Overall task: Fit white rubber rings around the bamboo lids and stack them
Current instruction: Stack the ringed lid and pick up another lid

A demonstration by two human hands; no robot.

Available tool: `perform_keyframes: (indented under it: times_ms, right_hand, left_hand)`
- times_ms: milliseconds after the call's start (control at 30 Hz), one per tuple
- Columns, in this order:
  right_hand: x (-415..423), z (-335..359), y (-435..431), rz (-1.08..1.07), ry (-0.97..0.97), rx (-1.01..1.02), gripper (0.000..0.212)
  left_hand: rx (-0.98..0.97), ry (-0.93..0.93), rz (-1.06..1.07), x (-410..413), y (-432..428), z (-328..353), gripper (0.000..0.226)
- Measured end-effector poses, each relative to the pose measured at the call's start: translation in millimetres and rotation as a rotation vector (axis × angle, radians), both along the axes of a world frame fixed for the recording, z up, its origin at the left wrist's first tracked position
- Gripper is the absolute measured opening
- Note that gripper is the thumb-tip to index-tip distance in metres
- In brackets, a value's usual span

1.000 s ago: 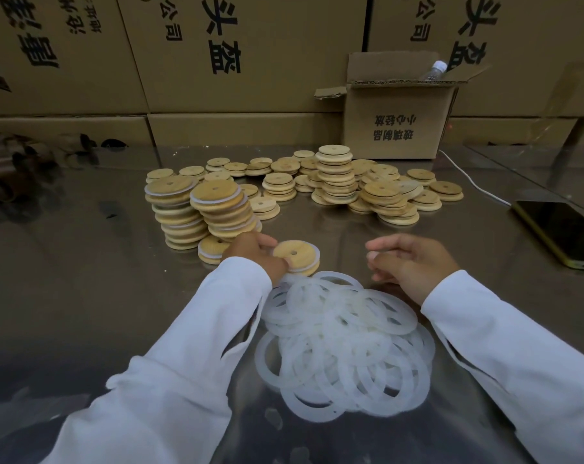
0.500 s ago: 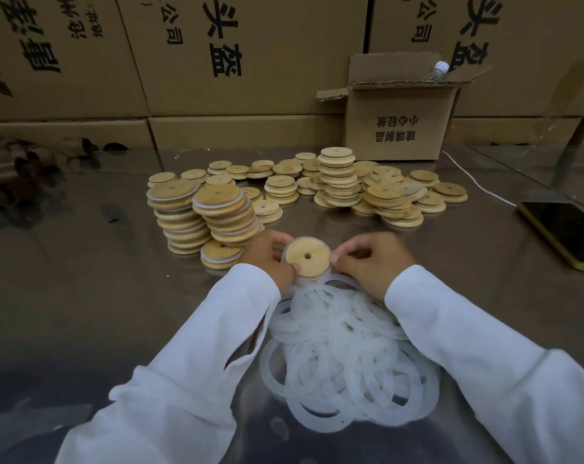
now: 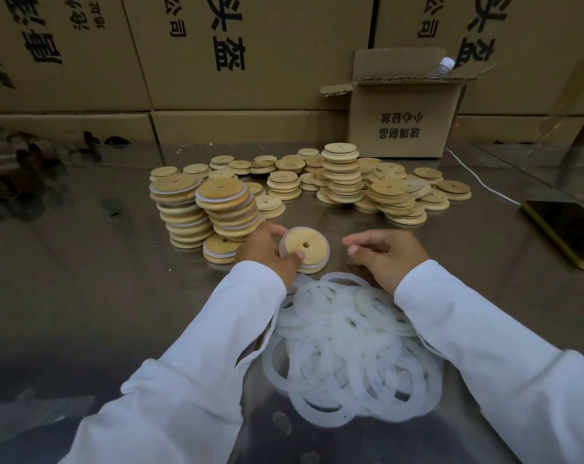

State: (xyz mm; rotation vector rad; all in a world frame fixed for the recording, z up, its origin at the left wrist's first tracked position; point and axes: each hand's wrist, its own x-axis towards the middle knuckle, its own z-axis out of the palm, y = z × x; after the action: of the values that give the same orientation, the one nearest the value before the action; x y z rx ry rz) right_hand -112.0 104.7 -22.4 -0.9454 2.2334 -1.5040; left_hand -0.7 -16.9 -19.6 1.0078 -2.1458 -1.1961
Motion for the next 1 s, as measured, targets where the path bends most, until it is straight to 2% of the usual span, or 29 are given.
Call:
perform_keyframes:
  times_ms: [233, 433, 533, 600, 667, 733, 833, 900, 1000]
  right_hand:
    - [-24.3, 15.4, 8.4, -0.118, -0.119, -0.084, 0.017]
    - [-77.8, 36.9, -13.0, -0.492, 0.12, -0.093, 0.021]
    - [-95.8, 38.6, -26.7, -0.487, 0.289, 0.048, 0.041]
    - [-101.8, 37.2, -34.5, -0.429, 0.265, 0.177, 0.053]
    - [-106.1, 33.4, -41.8, -0.394, 0.241, 0.3, 0.05]
    - [-107.8, 31.7, -47.4, -0.394, 0.25, 0.375, 0.041]
    - [-107.6, 34.1, -50.0, -0.408, 0.27, 0.429, 0.048]
    - [-102.2, 39.3, -46.9, -0.427, 0.286, 0.402, 0.056]
    - [-77.4, 47.2, -35.6, -0.383, 0.396, 0.209, 0.062]
  left_hand:
    - [-0.116, -0.238, 0.155, 0.3, -8.7, -1.1, 0.044]
    - [-0.25, -0.397, 0.208, 4.3, -10.4, -4.2, 0.04]
    - [-0.289, -0.394, 0.218, 5.5, -8.5, -0.1, 0.043]
    - [-0.306, -0.319, 0.221, 5.8, -5.8, 3.2, 0.041]
    - [-0.265, -0.184, 0.198, 4.4, -2.4, 6.0, 0.037]
    - [-0.141, -0.022, 0.143, 2.0, 1.4, 9.7, 0.032]
    - [-0.049, 0.164, 0.074, 0.0, 4.5, 11.2, 0.023]
    - [-0.07, 0.246, 0.05, -0.2, 5.1, 12.4, 0.02]
    - [-0.008, 0.356, 0.037, -0.9, 5.5, 15.9, 0.016]
